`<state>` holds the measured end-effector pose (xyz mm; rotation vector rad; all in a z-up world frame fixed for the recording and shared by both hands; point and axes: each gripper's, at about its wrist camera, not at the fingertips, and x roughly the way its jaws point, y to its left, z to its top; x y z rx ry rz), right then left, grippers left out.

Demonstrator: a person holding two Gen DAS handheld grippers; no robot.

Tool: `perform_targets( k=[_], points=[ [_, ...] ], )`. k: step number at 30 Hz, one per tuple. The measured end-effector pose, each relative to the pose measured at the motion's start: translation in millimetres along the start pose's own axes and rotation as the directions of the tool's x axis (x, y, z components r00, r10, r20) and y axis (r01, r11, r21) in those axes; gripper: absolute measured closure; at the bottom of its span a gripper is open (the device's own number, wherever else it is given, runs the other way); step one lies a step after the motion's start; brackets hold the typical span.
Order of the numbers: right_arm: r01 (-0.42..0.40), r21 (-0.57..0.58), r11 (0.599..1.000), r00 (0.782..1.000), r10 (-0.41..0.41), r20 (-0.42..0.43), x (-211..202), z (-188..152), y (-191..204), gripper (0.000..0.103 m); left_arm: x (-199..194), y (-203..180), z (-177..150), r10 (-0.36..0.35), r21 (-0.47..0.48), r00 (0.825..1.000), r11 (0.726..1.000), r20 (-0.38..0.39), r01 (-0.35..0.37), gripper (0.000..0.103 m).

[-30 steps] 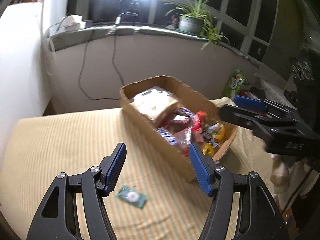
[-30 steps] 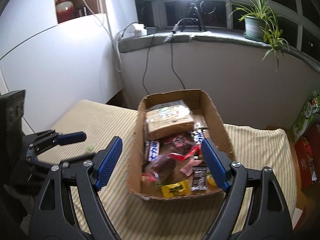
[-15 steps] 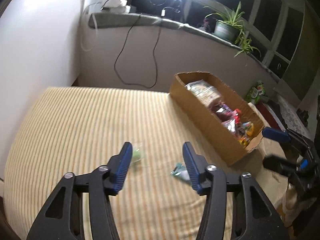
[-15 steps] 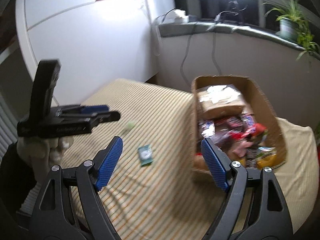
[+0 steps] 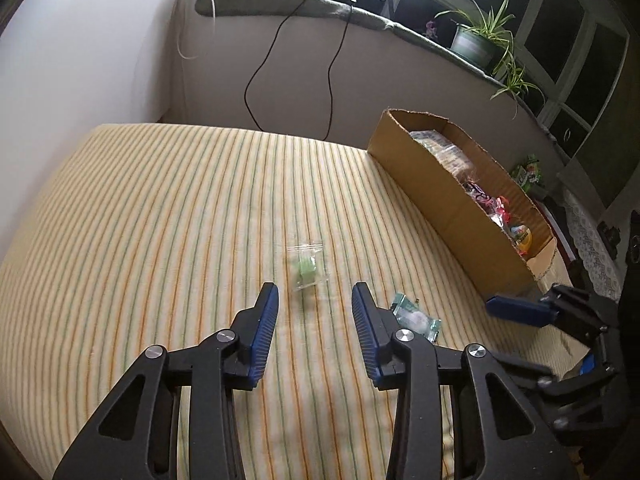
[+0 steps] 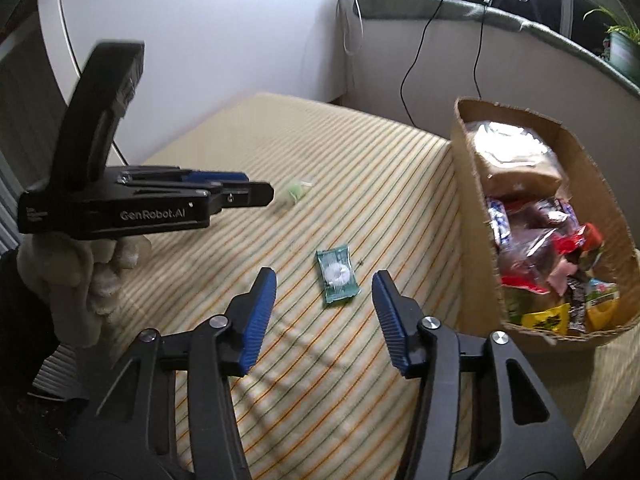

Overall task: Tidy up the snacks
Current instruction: 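Return both tools to the bed and grasp the green mint with the right tool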

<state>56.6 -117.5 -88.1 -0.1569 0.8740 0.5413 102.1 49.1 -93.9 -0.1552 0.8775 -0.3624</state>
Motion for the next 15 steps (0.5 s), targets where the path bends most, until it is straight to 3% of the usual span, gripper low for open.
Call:
perform_targets(
  k=[15],
  points=[
    [0.033, -0.015, 0.999, 0.997, -0.034, -0.076, 42.2, 9.5, -7.3, 0.058, 25.9, 1.2, 11.5, 0.017, 0.008, 0.999, 1.000, -0.034, -0.016, 0.072]
  ],
)
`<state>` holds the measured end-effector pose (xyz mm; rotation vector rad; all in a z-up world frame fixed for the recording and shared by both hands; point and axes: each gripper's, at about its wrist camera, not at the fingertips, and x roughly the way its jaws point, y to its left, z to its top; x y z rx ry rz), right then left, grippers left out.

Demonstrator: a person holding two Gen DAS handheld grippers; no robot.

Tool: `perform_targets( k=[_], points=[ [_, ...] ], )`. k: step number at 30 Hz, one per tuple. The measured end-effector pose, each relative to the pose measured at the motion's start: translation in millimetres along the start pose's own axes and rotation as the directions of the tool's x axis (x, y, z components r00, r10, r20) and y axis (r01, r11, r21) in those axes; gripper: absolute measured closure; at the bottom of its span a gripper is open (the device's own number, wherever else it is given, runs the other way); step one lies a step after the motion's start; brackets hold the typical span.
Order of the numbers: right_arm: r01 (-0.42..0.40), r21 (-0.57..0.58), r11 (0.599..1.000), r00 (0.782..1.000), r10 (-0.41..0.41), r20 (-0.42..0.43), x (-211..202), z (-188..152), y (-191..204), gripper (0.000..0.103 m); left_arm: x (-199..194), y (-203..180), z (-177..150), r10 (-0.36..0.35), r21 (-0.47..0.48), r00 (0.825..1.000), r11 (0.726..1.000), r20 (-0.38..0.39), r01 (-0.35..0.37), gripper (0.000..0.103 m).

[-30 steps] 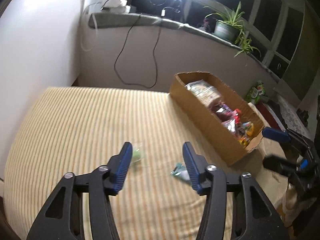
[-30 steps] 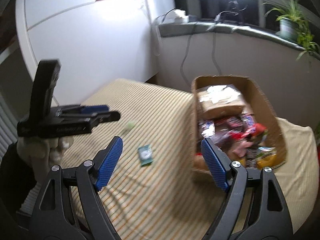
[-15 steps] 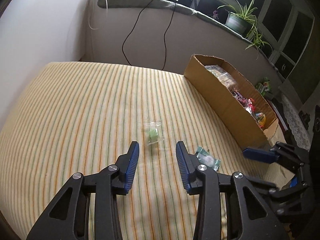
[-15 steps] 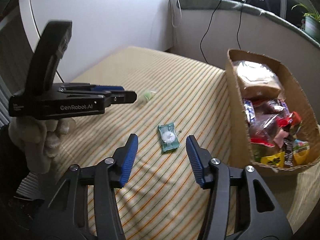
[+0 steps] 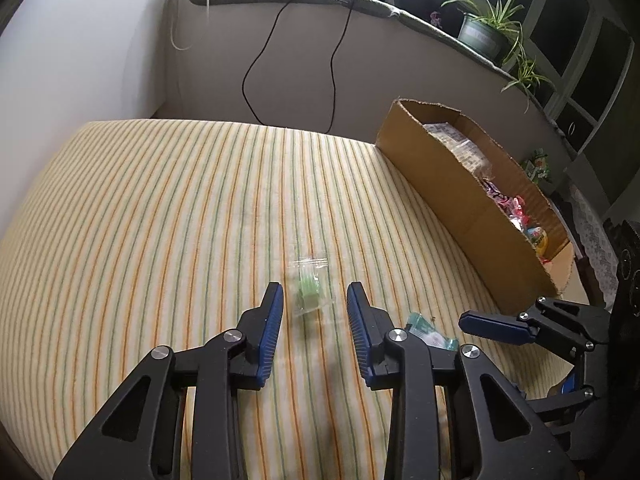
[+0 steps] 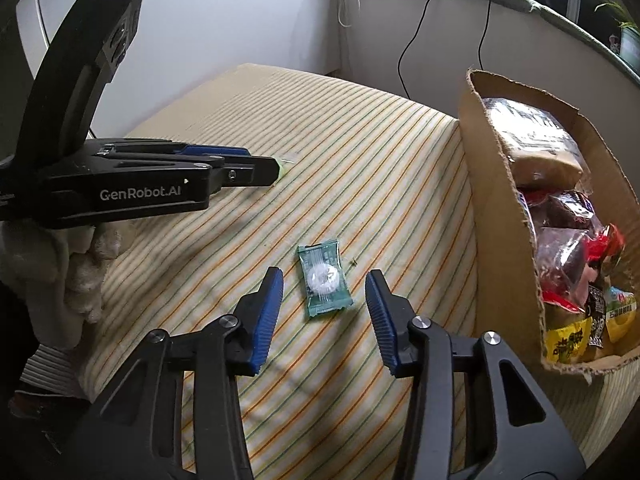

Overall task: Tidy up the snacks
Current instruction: 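Return both tools to the bed and grasp the green mint with the right tool, then grasp the small green candy with the left tool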

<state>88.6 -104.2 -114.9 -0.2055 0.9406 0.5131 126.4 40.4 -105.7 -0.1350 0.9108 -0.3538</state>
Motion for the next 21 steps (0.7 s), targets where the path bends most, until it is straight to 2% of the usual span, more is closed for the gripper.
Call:
perform_targets(
  k=[13, 21],
  points=[
    [0.013, -0.046, 0.999, 0.999, -0.015, -0.031, 13.9, 2.5, 2.9, 0.077, 14.7, 1.9, 1.2, 0.032, 0.008, 0.999, 0.999, -0.030, -0.032, 0.082],
    [0.012, -0.056, 0.998, 1.000, -0.013, -0.022, 10.6, 2.1, 5.6, 0.077, 13.1, -1.1, -0.8, 0.051, 0.016, 0.999, 0.999, -0.014, -0.051, 0.082]
  ],
)
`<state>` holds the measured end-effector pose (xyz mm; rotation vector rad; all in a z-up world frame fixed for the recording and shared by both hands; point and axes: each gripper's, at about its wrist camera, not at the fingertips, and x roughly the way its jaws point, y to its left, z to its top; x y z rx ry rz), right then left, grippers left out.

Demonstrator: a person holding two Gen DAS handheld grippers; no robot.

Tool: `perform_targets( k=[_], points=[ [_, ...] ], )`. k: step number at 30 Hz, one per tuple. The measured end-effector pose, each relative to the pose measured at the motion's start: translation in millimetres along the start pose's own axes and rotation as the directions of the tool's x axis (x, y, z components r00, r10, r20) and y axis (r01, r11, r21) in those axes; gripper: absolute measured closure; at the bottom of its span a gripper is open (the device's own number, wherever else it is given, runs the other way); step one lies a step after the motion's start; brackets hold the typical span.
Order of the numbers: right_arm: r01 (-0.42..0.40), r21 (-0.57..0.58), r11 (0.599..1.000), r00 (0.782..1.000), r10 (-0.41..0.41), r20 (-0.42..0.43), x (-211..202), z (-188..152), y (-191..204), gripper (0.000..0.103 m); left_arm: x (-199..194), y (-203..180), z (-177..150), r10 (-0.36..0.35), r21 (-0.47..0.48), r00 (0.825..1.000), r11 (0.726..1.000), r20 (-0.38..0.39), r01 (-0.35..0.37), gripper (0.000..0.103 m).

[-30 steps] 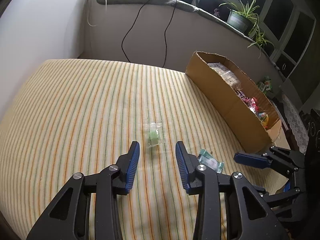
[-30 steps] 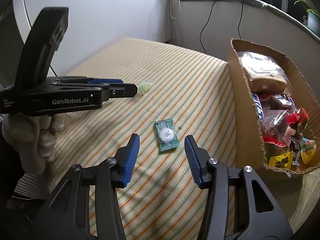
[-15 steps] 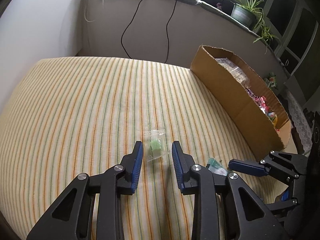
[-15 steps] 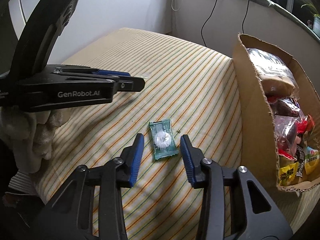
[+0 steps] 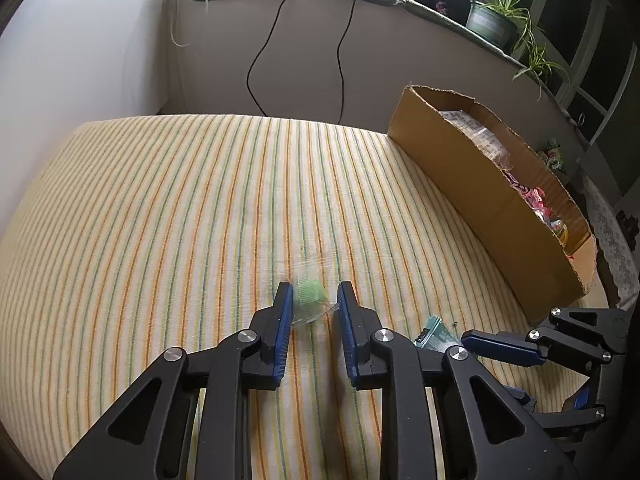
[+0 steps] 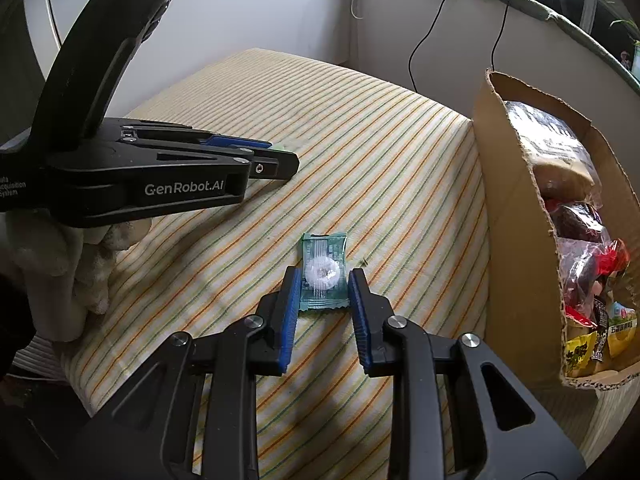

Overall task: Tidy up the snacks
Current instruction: 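Grasp the small green candy with the left tool, then carry both candies into the box and open both tools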

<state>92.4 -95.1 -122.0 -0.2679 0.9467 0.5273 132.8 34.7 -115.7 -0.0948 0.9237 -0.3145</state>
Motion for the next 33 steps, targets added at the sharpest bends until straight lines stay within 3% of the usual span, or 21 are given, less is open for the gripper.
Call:
perform_targets(
  k=[16, 33],
  points=[
    [0.014, 0.031, 0.999, 0.994, -0.017, 0.110, -49.9, 1.8, -10.9, 0.077, -32.3, -30.2, 14.1, -0.029, 0.048, 0.996, 0.999, 0.085, 0.025, 0.082],
    [0.108, 0.161, 0.981, 0.970, -0.140, 0.200, -101.9, 4.1, -97.9, 0.077, -40.2, -110.4, 41.2, -0.125, 0.175, 0.983, 0.979, 0.136, 0.100, 0.082]
  ],
)
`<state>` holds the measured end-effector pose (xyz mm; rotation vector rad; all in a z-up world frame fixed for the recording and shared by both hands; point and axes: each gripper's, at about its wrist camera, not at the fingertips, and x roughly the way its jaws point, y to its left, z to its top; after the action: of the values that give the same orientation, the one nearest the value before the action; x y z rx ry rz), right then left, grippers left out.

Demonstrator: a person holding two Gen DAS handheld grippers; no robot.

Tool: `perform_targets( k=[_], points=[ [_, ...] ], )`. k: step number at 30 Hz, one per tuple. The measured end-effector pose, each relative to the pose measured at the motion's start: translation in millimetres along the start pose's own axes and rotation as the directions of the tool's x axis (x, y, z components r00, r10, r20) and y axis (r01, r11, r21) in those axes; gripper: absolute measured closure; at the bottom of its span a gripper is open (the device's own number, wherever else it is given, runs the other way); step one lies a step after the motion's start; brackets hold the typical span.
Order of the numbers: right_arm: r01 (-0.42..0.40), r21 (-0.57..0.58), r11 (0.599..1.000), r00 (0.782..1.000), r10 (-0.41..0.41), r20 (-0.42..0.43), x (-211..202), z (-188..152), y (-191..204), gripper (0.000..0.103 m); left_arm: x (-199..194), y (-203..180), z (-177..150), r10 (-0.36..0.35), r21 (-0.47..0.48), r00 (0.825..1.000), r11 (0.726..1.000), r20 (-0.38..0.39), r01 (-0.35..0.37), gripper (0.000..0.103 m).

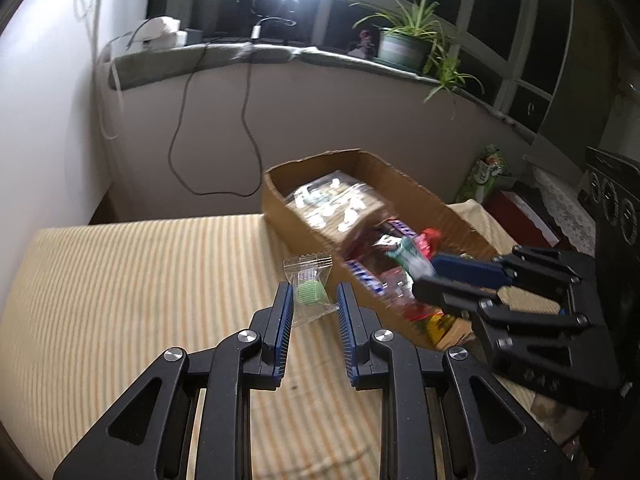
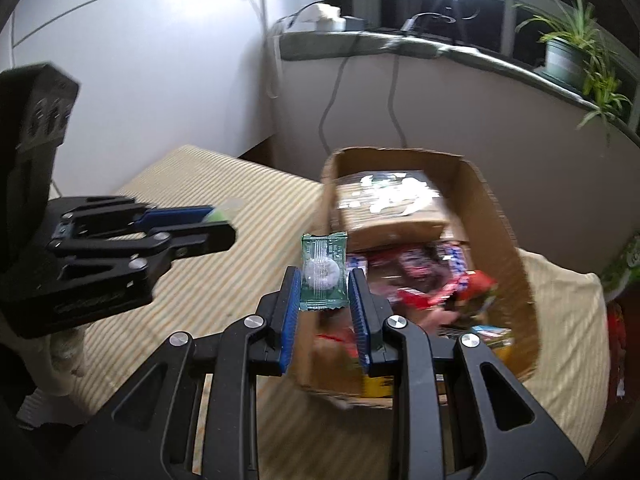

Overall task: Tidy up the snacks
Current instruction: 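Carry both candies into the box and open both tools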

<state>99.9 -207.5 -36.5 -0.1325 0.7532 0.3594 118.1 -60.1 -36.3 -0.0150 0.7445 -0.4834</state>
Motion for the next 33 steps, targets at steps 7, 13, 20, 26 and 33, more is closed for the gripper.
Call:
perform_targets(
  k=[7, 13, 20, 26, 33],
  points=[
    [0.041, 0.041, 0.998, 0.999, -0.042, 0.005, 0.8, 4.5, -37.8, 0.077, 15.0, -24.5, 9.6, -0.027, 0.034, 1.000, 0.999, -0.006, 0.027, 0.082],
    [0.070, 0.057, 0.996, 0.997, -0.071, 0.006, 4.8, 9.7, -60.8, 0.078, 27.5, -37.8, 16.8, -0.042, 0.048, 0.999, 0.998, -0.013, 0.043, 0.082],
    [0.083, 0.089, 0.993, 0.997, -0.083, -0.009, 16.2, 13.3, -85.7, 0.077, 44.1, -49.2, 22.9, -0.052, 0.061, 0.998, 0.997, -0.030, 0.054, 0.082],
    [0.088, 0.110, 0.990, 0.996, -0.085, -0.026, 26.3, 13.6, -98.4, 0.077, 54.7, -59.2, 24.8, -0.058, 0.075, 0.997, 0.995, -0.045, 0.061, 0.082],
    [0.082, 0.115, 0.990, 0.996, -0.078, -0.039, 33.8, 12.5, -105.3, 0.077, 59.8, -64.1, 26.0, -0.062, 0.080, 0.997, 0.995, -0.049, 0.066, 0.082]
  ],
)
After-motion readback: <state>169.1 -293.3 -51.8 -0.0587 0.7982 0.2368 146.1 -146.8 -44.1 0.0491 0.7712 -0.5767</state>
